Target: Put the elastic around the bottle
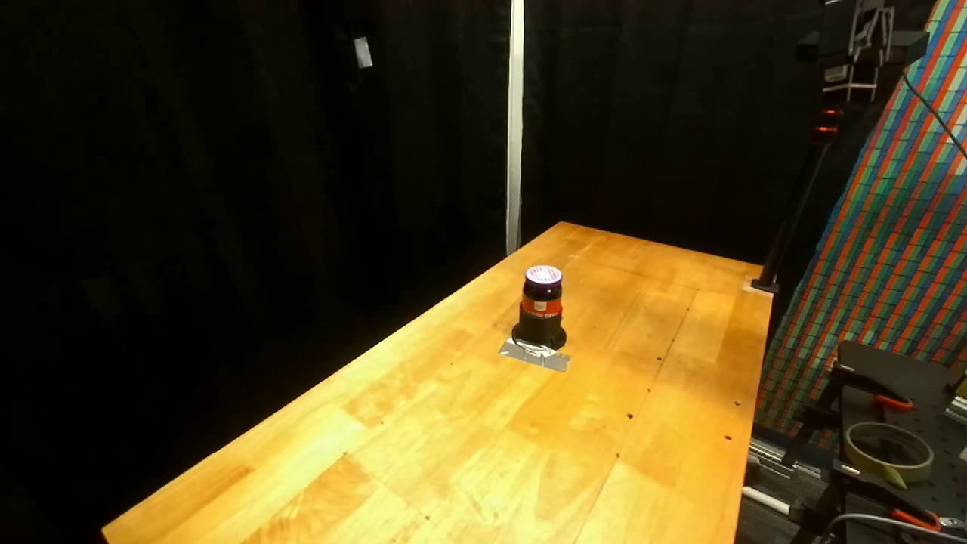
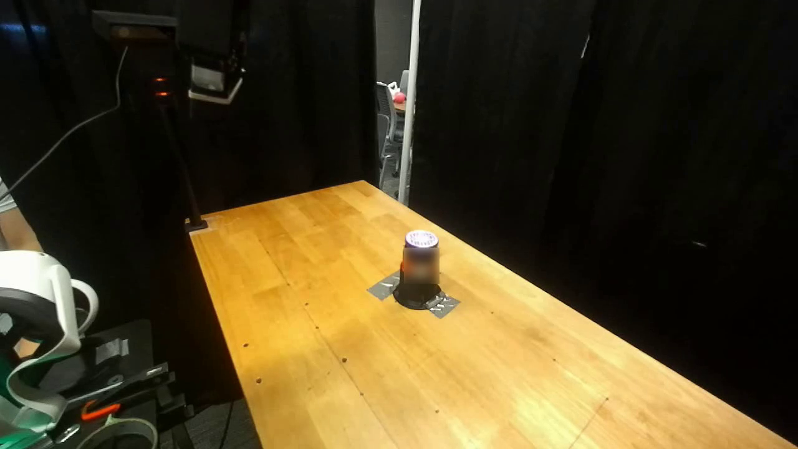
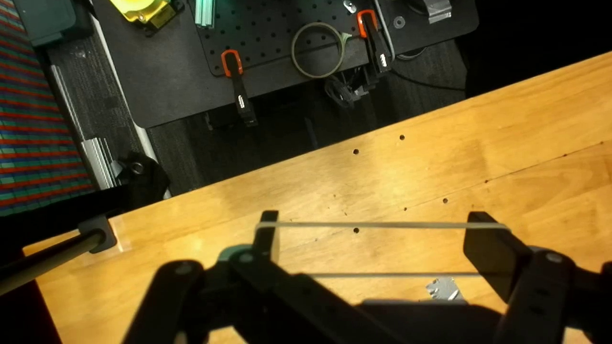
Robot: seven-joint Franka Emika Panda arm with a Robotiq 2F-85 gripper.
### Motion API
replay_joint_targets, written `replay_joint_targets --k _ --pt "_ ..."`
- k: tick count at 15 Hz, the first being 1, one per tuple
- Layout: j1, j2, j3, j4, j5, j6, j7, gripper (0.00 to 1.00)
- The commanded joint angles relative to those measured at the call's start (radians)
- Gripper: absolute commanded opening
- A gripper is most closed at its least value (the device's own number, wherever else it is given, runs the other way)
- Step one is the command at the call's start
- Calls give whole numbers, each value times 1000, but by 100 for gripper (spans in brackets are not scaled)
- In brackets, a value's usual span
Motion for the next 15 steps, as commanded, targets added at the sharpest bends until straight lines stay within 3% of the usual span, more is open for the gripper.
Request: replay_joint_targets --k 1,7,15 --pt "19 96 63 45 -54 118 10 100" --pt "81 336 140 145 -127 309 -6 100" --pt "133 625 136 254 -130 671 39 100"
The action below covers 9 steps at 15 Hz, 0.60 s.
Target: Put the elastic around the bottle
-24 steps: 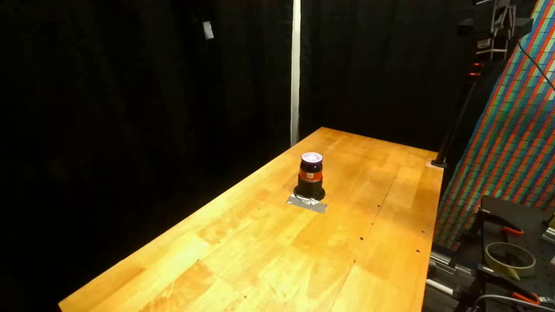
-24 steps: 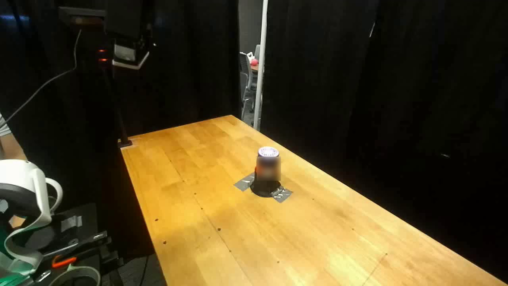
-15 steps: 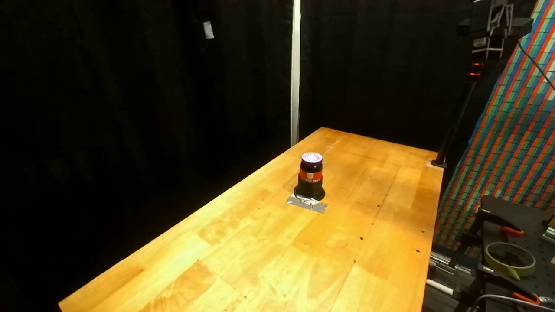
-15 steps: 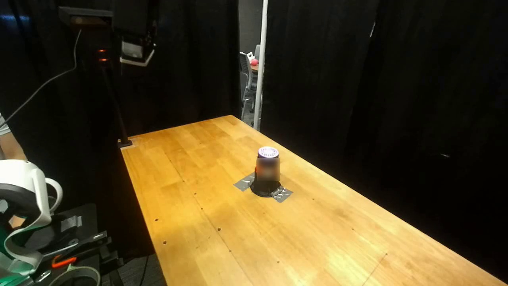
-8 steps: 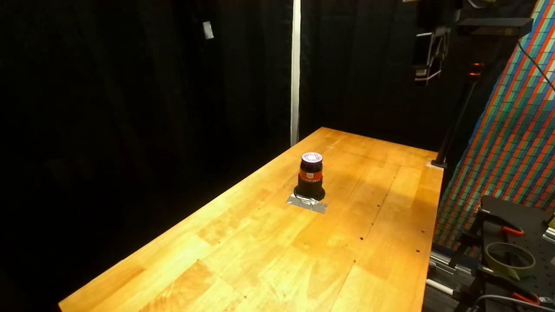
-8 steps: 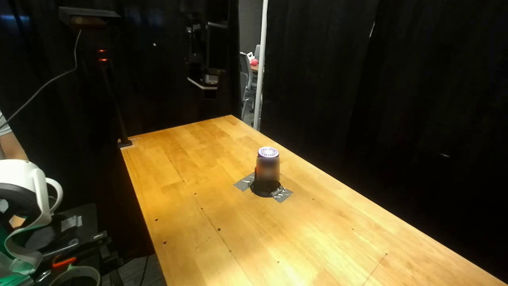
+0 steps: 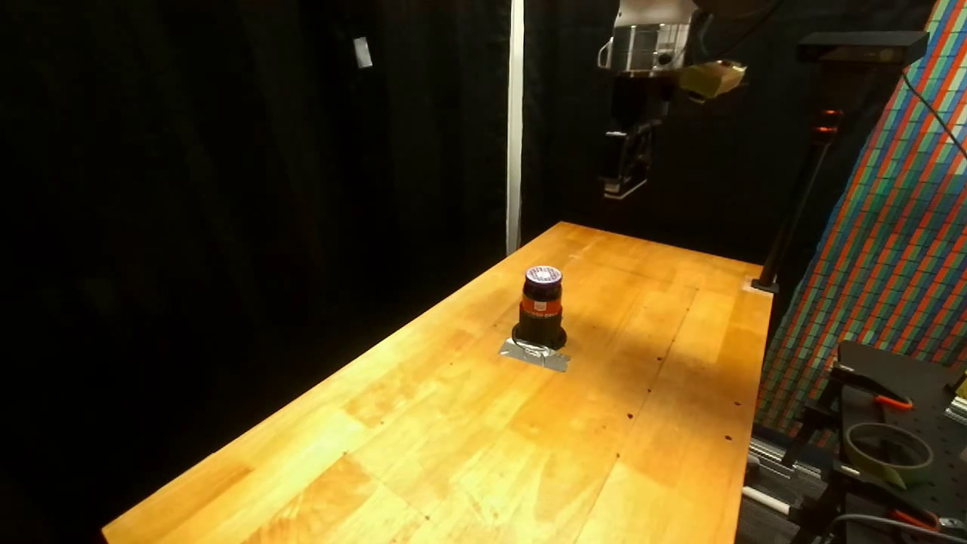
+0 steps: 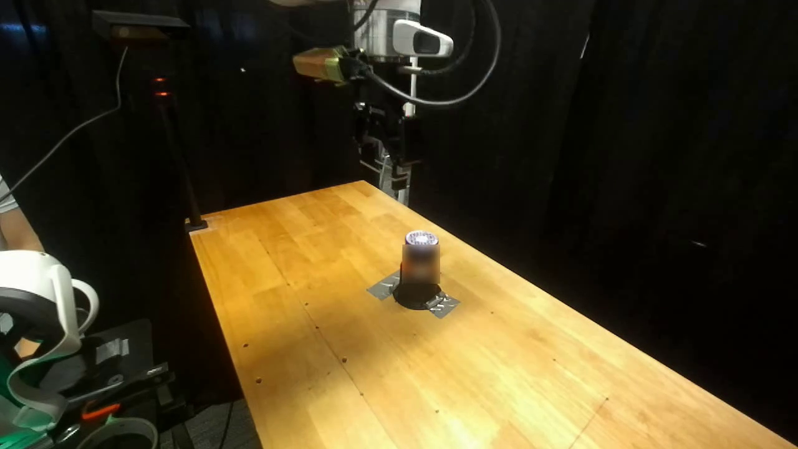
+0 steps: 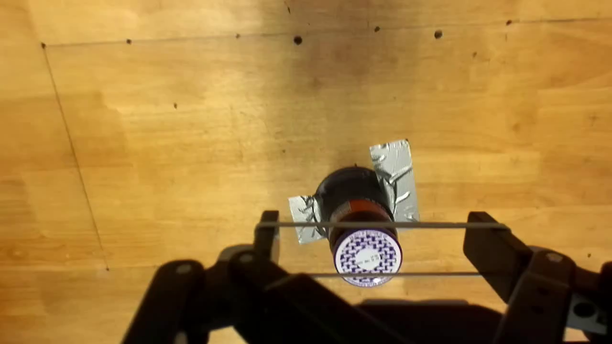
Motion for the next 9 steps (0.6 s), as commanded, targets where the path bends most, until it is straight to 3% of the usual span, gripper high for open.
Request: replay_joint_targets --k 1,9 --pt "23 124 -11 83 -15 130 38 100" --pt "58 315 -31 183 -8 273 45 100"
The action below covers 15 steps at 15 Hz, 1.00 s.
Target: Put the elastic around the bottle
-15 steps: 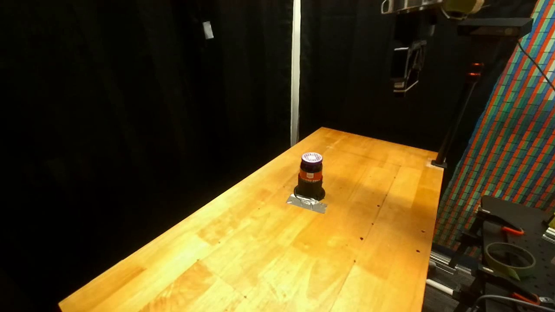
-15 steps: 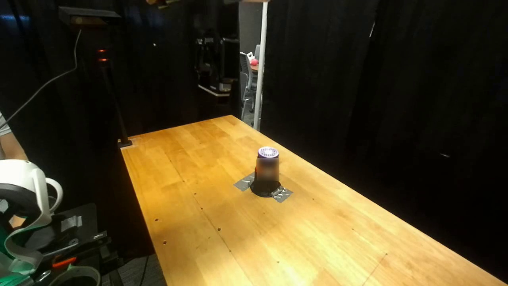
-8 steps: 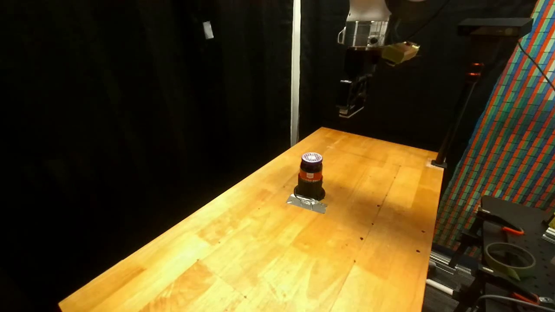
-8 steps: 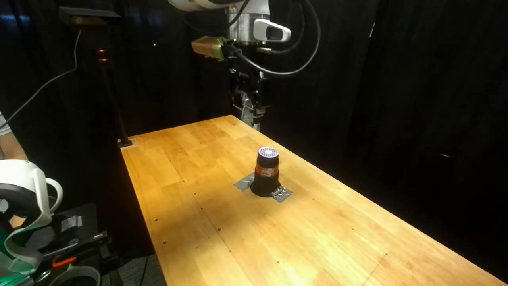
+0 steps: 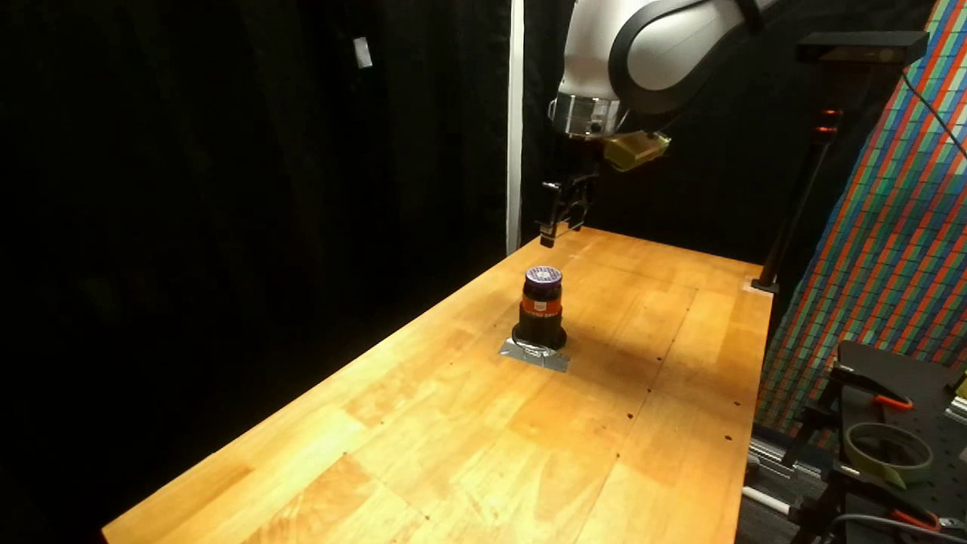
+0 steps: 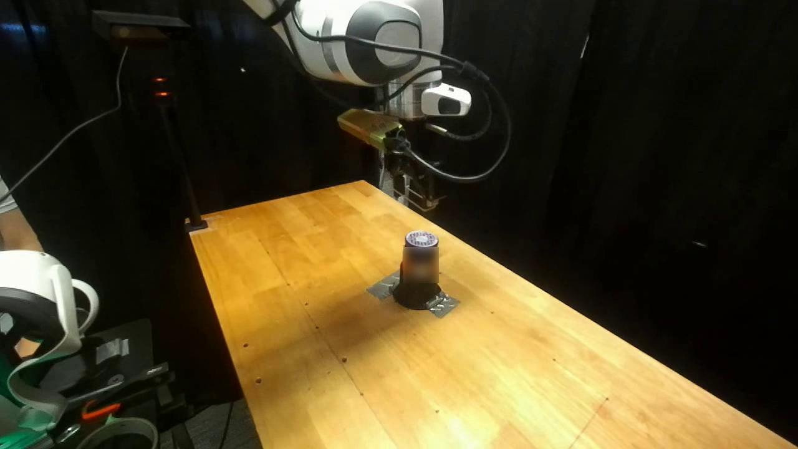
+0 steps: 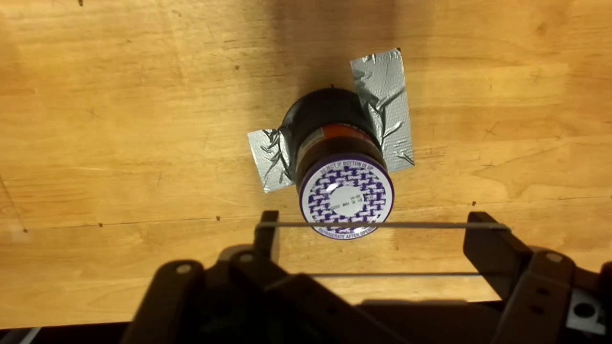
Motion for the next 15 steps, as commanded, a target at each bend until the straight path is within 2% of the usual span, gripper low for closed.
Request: replay_joint_targets --k 1,7,12,15 --pt "30 83 -21 75 -10 46 18 100" --pt "34 181 -37 131 6 60 20 100" --pt "41 240 -70 153 4 180 63 100" --pt "50 271 -91 169 -3 201 78 100"
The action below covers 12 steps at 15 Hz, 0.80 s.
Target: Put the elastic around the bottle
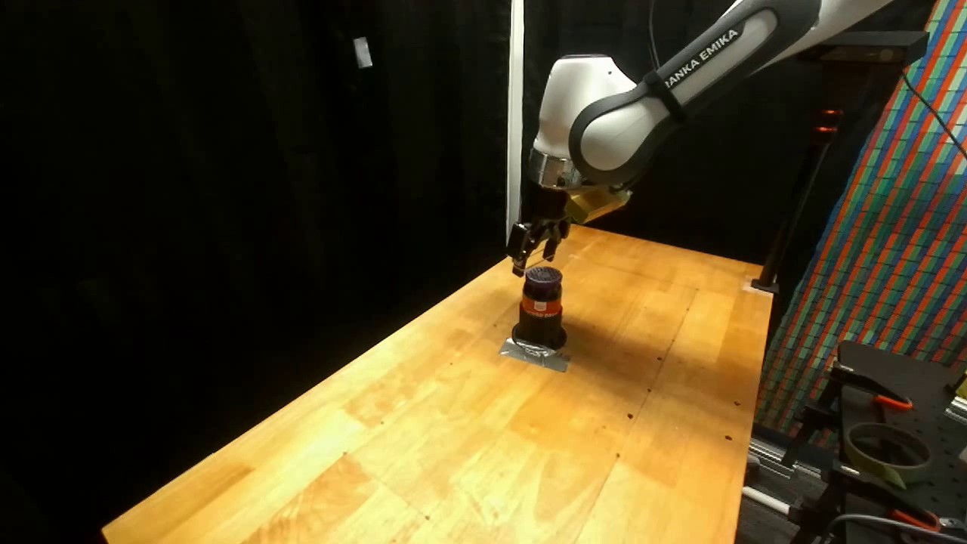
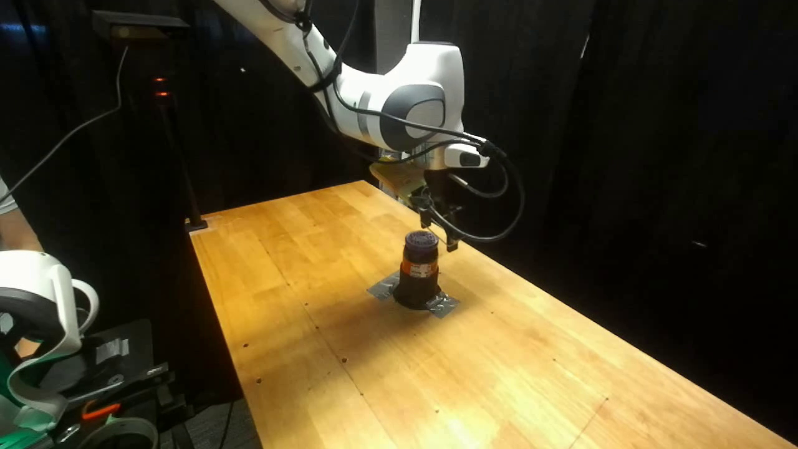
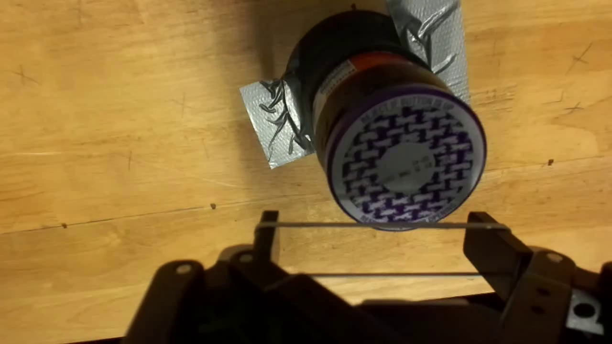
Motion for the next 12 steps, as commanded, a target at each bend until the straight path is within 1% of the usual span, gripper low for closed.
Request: replay_joint_targets --k 1,7,10,12 --pt "26 49 -34 52 0 21 31 100" --pt "10 66 -14 70 52 -70 13 100" --pt "3 64 -3 89 98 -205 19 100" --pt "-4 69 5 109 134 -327 16 100"
